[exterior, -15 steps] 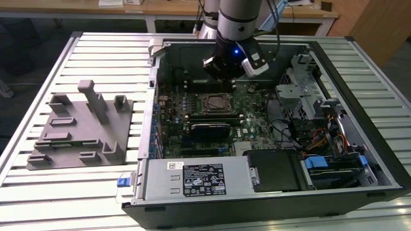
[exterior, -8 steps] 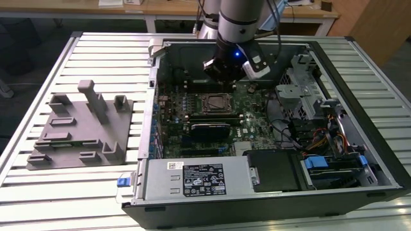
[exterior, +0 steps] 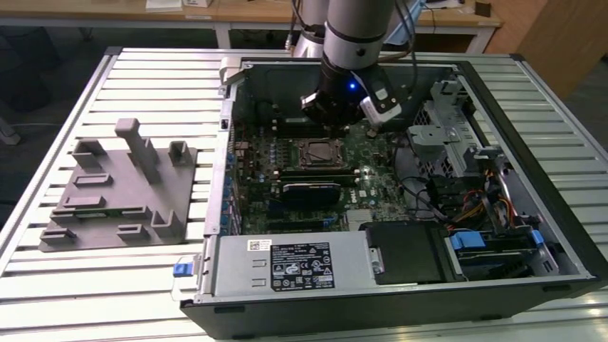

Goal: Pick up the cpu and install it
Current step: 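Install the second cpu locking lever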

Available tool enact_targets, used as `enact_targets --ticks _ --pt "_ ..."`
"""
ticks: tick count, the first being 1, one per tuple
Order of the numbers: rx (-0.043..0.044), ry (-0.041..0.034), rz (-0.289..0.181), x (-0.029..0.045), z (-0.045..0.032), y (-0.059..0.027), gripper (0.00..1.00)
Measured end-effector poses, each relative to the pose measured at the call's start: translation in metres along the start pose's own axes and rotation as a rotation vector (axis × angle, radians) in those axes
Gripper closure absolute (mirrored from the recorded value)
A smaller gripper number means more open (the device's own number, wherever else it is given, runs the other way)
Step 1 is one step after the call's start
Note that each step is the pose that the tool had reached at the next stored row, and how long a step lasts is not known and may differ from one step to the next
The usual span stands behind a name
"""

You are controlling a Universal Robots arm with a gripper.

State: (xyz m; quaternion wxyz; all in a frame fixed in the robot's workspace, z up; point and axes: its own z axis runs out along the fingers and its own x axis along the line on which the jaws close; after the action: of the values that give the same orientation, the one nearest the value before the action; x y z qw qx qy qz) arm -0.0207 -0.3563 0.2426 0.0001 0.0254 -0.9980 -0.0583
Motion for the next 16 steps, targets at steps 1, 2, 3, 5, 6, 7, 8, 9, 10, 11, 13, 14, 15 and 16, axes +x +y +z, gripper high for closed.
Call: enact_targets --ticks 1,2,3,5,6,7,8,9,10,11,13,14,15,16 --pt "0.0000 0.0043 -0.006 0.0000 0.0003 -0.0001 0.89" --pt "-0.0003 0.0082 -0.011 0.0000 0.0008 -0.0002 0.89" --pt "-0.0003 0.0110 -0.015 0.0001 0.0012 -0.0006 0.89" --pt "-0.0004 0.0132 -0.019 0.0002 0.0024 -0.0025 0.89" --pt "-0.0006 0.0136 -0.021 0.0002 0.0028 -0.0038 0.89" --pt "-0.0006 0.0139 -0.022 0.0003 0.0030 -0.0052 0.89" --pt "-0.0006 0.0141 -0.023 0.0004 0.0031 -0.0069 0.89" --pt "-0.0005 0.0142 -0.024 0.0005 0.0029 -0.0089 0.89" --pt "-0.0004 0.0143 -0.024 0.0006 0.0026 -0.0112 0.89" --pt "-0.0006 0.0143 -0.025 0.0007 0.0025 -0.0136 0.89" --pt "-0.0005 0.0144 -0.026 0.0009 0.0020 -0.0178 0.89" --pt "0.0000 0.0145 -0.026 0.0010 0.0017 -0.0195 0.89" --pt "0.0001 0.0146 -0.027 0.0011 0.0016 -0.0209 0.89" --pt "0.0000 0.0146 -0.028 0.0011 0.0015 -0.0217 0.89"
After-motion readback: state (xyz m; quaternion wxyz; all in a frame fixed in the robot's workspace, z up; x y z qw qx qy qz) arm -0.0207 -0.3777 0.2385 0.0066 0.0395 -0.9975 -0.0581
